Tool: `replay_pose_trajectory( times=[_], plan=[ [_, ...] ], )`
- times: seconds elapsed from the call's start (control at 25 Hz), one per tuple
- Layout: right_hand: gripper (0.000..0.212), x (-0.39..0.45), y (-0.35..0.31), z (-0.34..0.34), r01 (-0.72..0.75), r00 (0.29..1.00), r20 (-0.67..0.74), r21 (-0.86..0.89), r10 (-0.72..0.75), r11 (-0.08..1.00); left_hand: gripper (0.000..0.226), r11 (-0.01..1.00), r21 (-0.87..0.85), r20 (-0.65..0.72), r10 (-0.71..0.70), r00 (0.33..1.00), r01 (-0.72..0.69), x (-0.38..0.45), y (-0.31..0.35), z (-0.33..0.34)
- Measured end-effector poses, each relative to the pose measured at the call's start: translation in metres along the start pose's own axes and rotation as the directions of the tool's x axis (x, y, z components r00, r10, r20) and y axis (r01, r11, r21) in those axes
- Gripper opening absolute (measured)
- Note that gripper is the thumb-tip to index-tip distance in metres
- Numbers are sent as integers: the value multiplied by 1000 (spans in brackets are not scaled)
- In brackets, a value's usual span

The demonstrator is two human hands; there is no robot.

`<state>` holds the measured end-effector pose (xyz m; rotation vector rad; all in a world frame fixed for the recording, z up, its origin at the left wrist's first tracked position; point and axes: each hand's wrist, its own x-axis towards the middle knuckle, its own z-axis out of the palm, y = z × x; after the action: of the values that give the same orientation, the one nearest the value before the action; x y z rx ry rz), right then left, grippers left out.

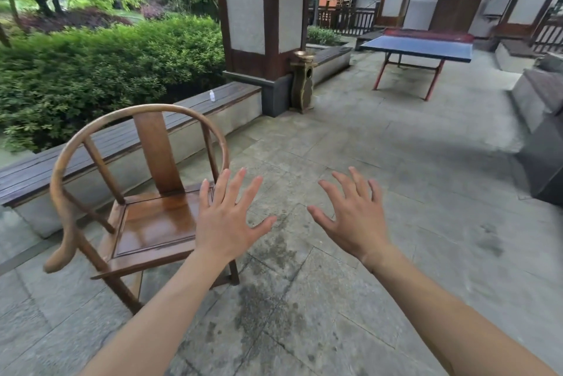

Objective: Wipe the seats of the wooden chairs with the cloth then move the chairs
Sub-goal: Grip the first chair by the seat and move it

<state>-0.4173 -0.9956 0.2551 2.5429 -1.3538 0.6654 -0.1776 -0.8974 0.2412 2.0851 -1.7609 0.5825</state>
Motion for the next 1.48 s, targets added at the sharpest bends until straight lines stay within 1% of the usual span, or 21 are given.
replay_pose_trajectory(
  times=[0.12, 0.24, 0.32, 0.52, 0.68, 0.8, 0.96, 1.08, 1.24, 1.32, 1.48],
  plan=[
    [71, 60, 13, 40, -29, 996, 80, -13, 30, 999, 86, 998, -7, 47, -64, 997, 64, 59, -16, 49],
    [76, 111, 31, 74, -63, 988, 137, -10, 64, 998, 89, 997, -16, 86, -79, 993, 80, 114, -29, 87],
    [78, 141, 46, 91, -77, 982, 171, 1, 76, 997, 89, 998, -5, 120, -66, 990, 68, 145, -32, 109],
    [79, 216, 87, 141, -85, 979, 190, 24, 79, 996, 89, 999, -2, 169, -35, 985, 36, 222, -38, 170],
    [77, 288, 134, 188, -32, 978, 208, 33, 25, 999, 87, 998, 4, 153, -59, 986, 59, 289, -28, 227],
    [78, 344, 170, 215, 20, 976, 215, 37, -28, 999, 87, 994, 13, 147, -109, 983, 108, 344, -18, 262],
    [77, 421, 217, 241, 47, 977, 204, 81, -63, 996, 87, 990, 8, 118, -139, 983, 139, 418, -4, 298],
    [77, 480, 242, 265, 84, 969, 224, 99, -104, 992, 86, 986, 14, 96, -168, 981, 168, 469, -3, 320],
    [77, 544, 246, 304, 130, 962, 218, 162, -164, 978, 85, 979, 26, 75, -202, 977, 201, 516, -22, 348],
    [76, 582, 240, 331, 150, 956, 221, 193, -192, 970, 85, 975, 42, 70, -220, 973, 218, 541, -42, 368],
    [75, 661, 223, 384, 236, 942, 193, 205, -276, 950, 85, 970, 60, 43, -239, 970, 237, 587, -91, 413]
  ],
)
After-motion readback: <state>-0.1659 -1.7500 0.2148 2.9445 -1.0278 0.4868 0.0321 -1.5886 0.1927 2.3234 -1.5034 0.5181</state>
